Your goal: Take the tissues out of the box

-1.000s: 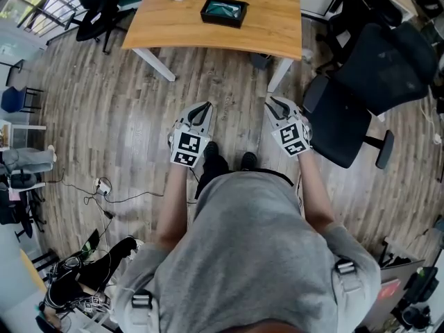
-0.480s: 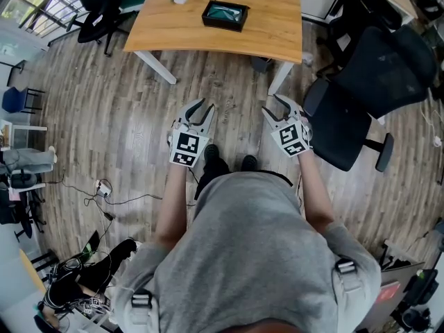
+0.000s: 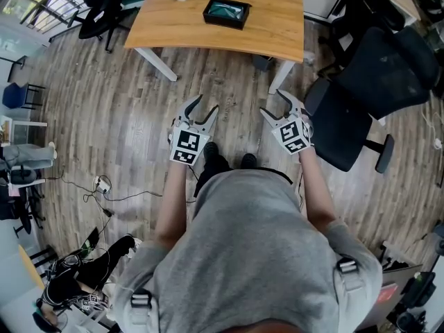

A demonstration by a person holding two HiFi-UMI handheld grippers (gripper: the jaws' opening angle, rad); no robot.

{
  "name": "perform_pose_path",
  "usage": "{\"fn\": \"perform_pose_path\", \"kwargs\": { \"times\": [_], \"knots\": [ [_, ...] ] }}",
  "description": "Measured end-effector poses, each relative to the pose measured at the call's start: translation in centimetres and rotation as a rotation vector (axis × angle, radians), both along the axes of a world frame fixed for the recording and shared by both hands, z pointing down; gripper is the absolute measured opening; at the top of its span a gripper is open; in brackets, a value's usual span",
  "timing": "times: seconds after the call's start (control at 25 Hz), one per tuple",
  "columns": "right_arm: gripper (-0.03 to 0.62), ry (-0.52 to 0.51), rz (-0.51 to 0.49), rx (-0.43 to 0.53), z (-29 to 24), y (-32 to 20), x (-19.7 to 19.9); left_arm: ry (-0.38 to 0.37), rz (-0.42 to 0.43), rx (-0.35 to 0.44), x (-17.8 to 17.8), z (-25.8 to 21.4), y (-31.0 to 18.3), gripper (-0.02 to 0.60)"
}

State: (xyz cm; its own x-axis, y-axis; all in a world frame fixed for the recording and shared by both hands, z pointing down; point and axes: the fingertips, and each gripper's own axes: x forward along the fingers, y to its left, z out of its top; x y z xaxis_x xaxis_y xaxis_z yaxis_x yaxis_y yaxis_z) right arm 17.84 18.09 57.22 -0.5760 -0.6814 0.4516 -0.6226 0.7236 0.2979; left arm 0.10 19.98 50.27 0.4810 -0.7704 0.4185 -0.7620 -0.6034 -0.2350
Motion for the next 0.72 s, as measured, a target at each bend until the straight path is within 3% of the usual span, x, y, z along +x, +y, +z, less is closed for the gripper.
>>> {"fn": "perform_pose_path", "kwargs": {
  "times": [0.72],
  "knots": [
    [0.333,-0.003,0.014,-0.006,0.7,-0.6,0.5,-0.002,0.004,0.011,0.3,-0.1,-1.2,0.241]
  ]
}}
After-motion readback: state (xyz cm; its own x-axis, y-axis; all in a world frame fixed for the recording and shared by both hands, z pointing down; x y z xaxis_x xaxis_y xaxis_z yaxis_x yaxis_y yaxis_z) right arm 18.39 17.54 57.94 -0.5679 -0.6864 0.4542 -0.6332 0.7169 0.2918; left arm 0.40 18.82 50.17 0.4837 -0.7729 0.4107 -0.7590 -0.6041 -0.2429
